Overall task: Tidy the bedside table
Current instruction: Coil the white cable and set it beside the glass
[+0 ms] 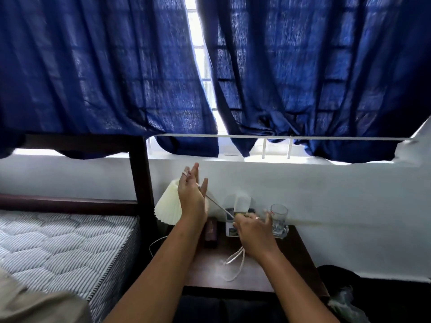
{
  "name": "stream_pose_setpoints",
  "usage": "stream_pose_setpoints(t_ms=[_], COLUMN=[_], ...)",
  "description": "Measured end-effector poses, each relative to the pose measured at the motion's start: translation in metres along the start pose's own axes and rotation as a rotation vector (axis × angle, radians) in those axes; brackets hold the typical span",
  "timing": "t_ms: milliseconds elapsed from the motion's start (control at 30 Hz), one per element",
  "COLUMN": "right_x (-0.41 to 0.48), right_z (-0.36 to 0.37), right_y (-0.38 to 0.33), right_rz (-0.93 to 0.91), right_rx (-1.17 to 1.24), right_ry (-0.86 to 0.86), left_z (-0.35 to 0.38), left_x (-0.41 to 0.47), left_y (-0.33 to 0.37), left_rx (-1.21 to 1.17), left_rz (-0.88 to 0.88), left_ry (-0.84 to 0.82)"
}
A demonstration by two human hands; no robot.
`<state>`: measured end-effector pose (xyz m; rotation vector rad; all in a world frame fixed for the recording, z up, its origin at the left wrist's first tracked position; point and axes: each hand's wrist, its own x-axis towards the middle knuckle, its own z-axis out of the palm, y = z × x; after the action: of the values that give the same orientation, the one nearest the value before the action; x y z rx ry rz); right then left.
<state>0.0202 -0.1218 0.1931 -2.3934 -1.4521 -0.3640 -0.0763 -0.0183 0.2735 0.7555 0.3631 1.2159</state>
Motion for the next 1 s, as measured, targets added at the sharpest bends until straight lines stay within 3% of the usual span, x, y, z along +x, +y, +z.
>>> stream_pose_setpoints(t_ms=[133, 333, 433, 600, 667, 733, 833, 1000], right_x=[0.009, 0.032, 0.042, 0.043, 0.050, 0.062, 0.077, 0.088], right_z=[0.007, 0.050, 0.077, 0.128, 0.137, 0.145, 0.140, 0.134], right_y=[-0.007, -0.003, 0.004, 0.025, 0.023, 0.022, 0.023, 0.042], right_rz=[-0.055, 0.076, 0.062, 0.117, 0.124, 0.130, 0.152, 0.178], right_rx=[0.140, 0.299, 0.286, 0.078, 0.046, 0.137, 0.266, 0.224], right_ry=[0.000, 0.076, 0.025, -0.121, -0.210, -0.163, -0.115, -0.168], left_z=[-0.036, -0.092, -0.112, -0.149, -0.152, -0.148, -0.137, -0.129], left_x=[0.018, 0.035, 0.043, 0.055, 0.059, 0.070, 0.085, 0.080], left_y=[-0.040, -0.092, -0.113, -0.149, -0.157, -0.160, -0.154, -0.146], left_rx=[0.813, 1.543, 1.490, 1.503, 1.361, 1.149, 0.893, 0.628], left_rz=[0.419, 0.432, 0.265, -0.113, -0.374, -0.533, -0.648, -0.849], left_ry=[-0.101, -0.576, -0.687, -0.655, -0.649, -0.573, -0.498, -0.437])
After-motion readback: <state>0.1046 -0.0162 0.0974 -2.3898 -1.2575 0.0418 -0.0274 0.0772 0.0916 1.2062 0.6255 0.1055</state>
